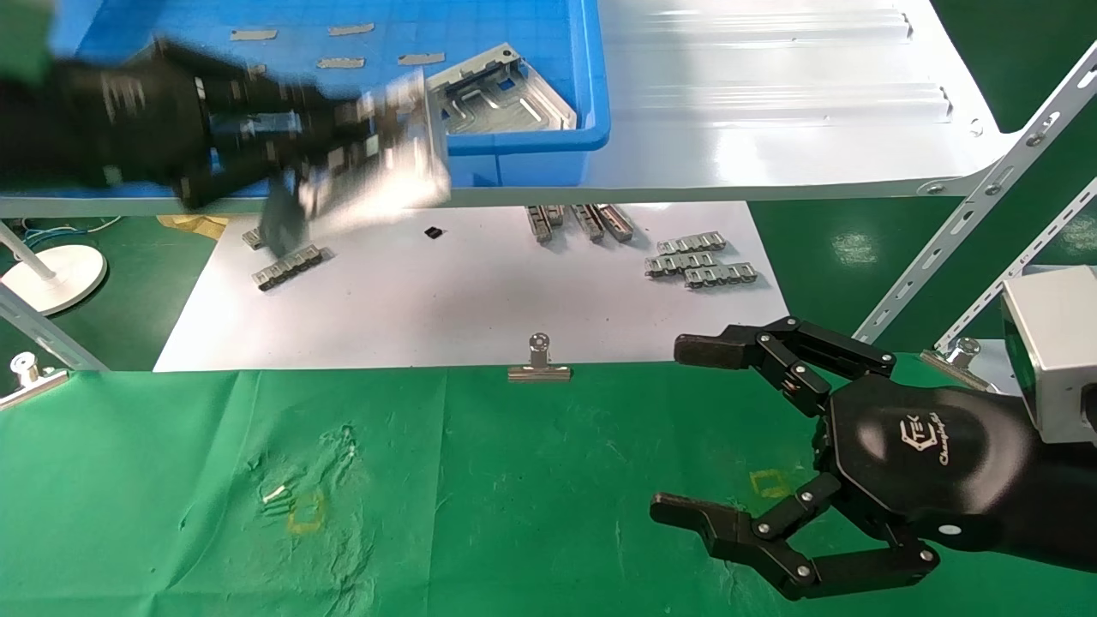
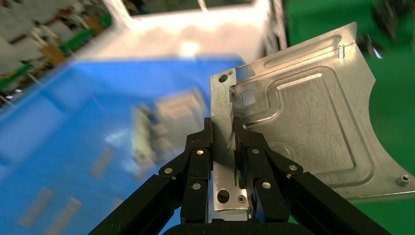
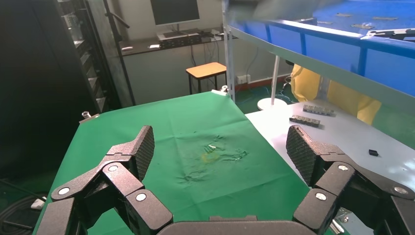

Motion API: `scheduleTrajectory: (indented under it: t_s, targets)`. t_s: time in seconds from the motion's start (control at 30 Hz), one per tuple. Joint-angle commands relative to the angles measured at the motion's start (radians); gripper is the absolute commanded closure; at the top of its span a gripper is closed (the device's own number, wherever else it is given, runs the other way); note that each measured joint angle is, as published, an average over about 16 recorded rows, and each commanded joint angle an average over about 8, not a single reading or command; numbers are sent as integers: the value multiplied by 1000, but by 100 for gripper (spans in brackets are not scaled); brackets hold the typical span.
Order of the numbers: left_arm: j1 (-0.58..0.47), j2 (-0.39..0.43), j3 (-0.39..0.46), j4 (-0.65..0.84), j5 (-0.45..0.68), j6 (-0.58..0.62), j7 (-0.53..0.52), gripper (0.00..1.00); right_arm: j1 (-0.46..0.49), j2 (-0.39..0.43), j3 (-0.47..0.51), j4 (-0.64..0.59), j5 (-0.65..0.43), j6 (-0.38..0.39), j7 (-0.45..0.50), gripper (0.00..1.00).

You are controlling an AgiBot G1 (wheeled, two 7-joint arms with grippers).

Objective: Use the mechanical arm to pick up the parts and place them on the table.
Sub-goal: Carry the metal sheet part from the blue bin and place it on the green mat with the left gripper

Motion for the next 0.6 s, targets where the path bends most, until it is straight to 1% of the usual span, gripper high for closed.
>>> scheduleTrajectory:
  t_s: [0.03,0.17,0.27,0.4,0.5,0.6]
  targets:
    - [51,-32,19,-76,-32,3,8,100,0,0,0,0,0,0,0,0]
    - [160,-135,64,-258,-156,-3,47,100,0,0,0,0,0,0,0,0]
    - [217,-189,109,-346,-195,-9,105,100,0,0,0,0,0,0,0,0]
    - [261,-220,173,-383,-165,-29,230,100,0,0,0,0,0,0,0,0]
    - [288,-218,202,-361,-126,-60,328,100,0,0,0,0,0,0,0,0]
    - [321,-209,214,-326,-96,-96,400,100,0,0,0,0,0,0,0,0]
